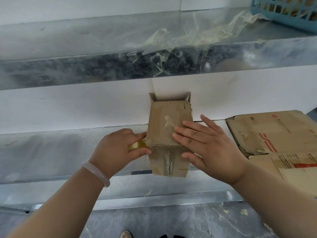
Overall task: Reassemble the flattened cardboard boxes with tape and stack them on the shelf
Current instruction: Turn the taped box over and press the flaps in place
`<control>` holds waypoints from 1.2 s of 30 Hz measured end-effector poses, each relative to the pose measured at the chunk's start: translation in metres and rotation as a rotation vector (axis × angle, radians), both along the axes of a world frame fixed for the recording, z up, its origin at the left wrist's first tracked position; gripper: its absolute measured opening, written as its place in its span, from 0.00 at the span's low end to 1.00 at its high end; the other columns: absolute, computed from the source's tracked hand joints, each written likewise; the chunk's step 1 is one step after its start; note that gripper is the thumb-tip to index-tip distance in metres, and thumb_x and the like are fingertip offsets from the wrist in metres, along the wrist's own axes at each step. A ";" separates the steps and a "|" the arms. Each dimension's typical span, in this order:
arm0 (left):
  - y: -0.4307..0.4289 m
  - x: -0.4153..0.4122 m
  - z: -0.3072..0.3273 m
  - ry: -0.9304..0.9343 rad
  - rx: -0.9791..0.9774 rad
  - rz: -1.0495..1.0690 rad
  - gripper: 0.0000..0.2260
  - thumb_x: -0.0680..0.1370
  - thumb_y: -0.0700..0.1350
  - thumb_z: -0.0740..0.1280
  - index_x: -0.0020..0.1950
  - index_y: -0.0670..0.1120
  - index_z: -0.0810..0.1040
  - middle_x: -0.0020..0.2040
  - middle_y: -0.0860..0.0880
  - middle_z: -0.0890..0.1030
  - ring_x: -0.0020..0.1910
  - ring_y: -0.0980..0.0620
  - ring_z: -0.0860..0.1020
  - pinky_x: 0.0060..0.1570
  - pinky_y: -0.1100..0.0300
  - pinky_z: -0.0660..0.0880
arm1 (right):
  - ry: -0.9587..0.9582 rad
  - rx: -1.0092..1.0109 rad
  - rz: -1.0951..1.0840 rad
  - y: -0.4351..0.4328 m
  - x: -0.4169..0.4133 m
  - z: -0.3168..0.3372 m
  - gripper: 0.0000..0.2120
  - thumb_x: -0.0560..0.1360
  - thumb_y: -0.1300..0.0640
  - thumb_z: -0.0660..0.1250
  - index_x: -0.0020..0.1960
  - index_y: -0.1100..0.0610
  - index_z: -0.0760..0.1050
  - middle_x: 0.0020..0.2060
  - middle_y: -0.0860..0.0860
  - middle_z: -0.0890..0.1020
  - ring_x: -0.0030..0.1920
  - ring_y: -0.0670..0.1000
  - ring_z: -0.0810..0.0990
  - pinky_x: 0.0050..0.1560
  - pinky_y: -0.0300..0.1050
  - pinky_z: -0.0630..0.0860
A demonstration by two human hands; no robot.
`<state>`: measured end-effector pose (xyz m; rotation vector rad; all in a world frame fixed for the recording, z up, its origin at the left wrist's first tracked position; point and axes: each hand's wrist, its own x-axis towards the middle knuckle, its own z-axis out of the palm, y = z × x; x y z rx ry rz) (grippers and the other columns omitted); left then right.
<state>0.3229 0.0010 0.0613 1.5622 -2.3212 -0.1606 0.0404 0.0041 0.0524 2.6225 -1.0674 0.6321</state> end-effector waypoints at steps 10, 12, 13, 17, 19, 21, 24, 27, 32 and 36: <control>-0.001 0.002 -0.007 -0.003 -0.085 -0.027 0.31 0.73 0.73 0.49 0.60 0.56 0.80 0.36 0.62 0.68 0.34 0.61 0.68 0.33 0.73 0.61 | 0.120 0.047 -0.102 -0.006 0.068 -0.003 0.26 0.80 0.45 0.49 0.71 0.53 0.72 0.68 0.49 0.75 0.69 0.50 0.74 0.69 0.51 0.64; 0.000 0.004 -0.005 0.024 -0.070 -0.053 0.31 0.73 0.73 0.51 0.61 0.56 0.79 0.37 0.61 0.70 0.34 0.61 0.69 0.34 0.71 0.64 | 0.112 0.039 -0.113 -0.006 0.069 -0.002 0.25 0.80 0.45 0.50 0.70 0.52 0.73 0.68 0.48 0.76 0.68 0.49 0.75 0.69 0.50 0.64; 0.001 0.005 -0.003 0.051 -0.055 -0.070 0.30 0.73 0.73 0.52 0.62 0.57 0.79 0.37 0.61 0.70 0.35 0.62 0.69 0.35 0.71 0.65 | 0.104 0.038 -0.113 -0.006 0.069 -0.002 0.25 0.80 0.45 0.50 0.70 0.52 0.73 0.67 0.47 0.77 0.67 0.49 0.75 0.69 0.50 0.65; 0.008 0.015 0.001 0.155 -0.030 -0.092 0.28 0.73 0.71 0.57 0.66 0.57 0.75 0.40 0.66 0.70 0.40 0.66 0.71 0.40 0.75 0.67 | 0.053 0.036 -0.108 -0.004 0.068 -0.004 0.24 0.79 0.46 0.52 0.69 0.52 0.74 0.67 0.48 0.77 0.67 0.49 0.76 0.68 0.52 0.69; 0.013 0.020 0.000 0.251 -0.028 -0.075 0.25 0.73 0.69 0.61 0.65 0.59 0.76 0.43 0.65 0.73 0.43 0.65 0.73 0.43 0.76 0.68 | 0.020 0.038 -0.110 -0.003 0.068 -0.005 0.24 0.80 0.45 0.52 0.69 0.52 0.75 0.66 0.47 0.77 0.66 0.49 0.76 0.67 0.52 0.71; 0.015 0.022 -0.001 0.303 -0.052 -0.068 0.22 0.72 0.66 0.65 0.62 0.59 0.78 0.44 0.64 0.75 0.44 0.64 0.74 0.44 0.76 0.68 | -0.004 0.062 -0.110 -0.002 0.069 -0.004 0.24 0.80 0.42 0.53 0.68 0.51 0.75 0.66 0.46 0.77 0.67 0.48 0.76 0.68 0.51 0.70; 0.017 0.023 -0.004 0.308 -0.114 -0.078 0.20 0.70 0.64 0.68 0.59 0.57 0.81 0.47 0.63 0.76 0.47 0.67 0.74 0.47 0.77 0.68 | -0.055 0.072 -0.122 -0.001 0.070 -0.005 0.24 0.79 0.40 0.55 0.67 0.50 0.77 0.65 0.45 0.78 0.66 0.48 0.76 0.68 0.50 0.71; 0.016 0.026 -0.008 0.293 -0.160 -0.112 0.20 0.71 0.62 0.68 0.59 0.55 0.81 0.49 0.60 0.77 0.47 0.66 0.74 0.47 0.77 0.68 | -0.088 0.021 -0.119 0.001 0.070 -0.009 0.21 0.79 0.44 0.58 0.66 0.51 0.78 0.64 0.46 0.79 0.65 0.48 0.77 0.65 0.51 0.74; 0.005 0.032 -0.015 0.136 -0.205 -0.208 0.22 0.75 0.63 0.62 0.61 0.52 0.80 0.43 0.55 0.78 0.39 0.60 0.74 0.42 0.69 0.71 | -0.069 0.001 -0.114 0.000 0.069 -0.010 0.21 0.80 0.44 0.58 0.68 0.50 0.76 0.66 0.46 0.77 0.66 0.48 0.76 0.65 0.51 0.74; -0.005 0.031 -0.016 0.020 -0.242 -0.246 0.24 0.76 0.65 0.56 0.59 0.52 0.82 0.38 0.55 0.77 0.33 0.58 0.75 0.36 0.67 0.70 | -0.081 -0.019 -0.104 0.000 0.067 -0.011 0.20 0.79 0.44 0.62 0.68 0.50 0.76 0.66 0.45 0.77 0.67 0.47 0.75 0.66 0.50 0.72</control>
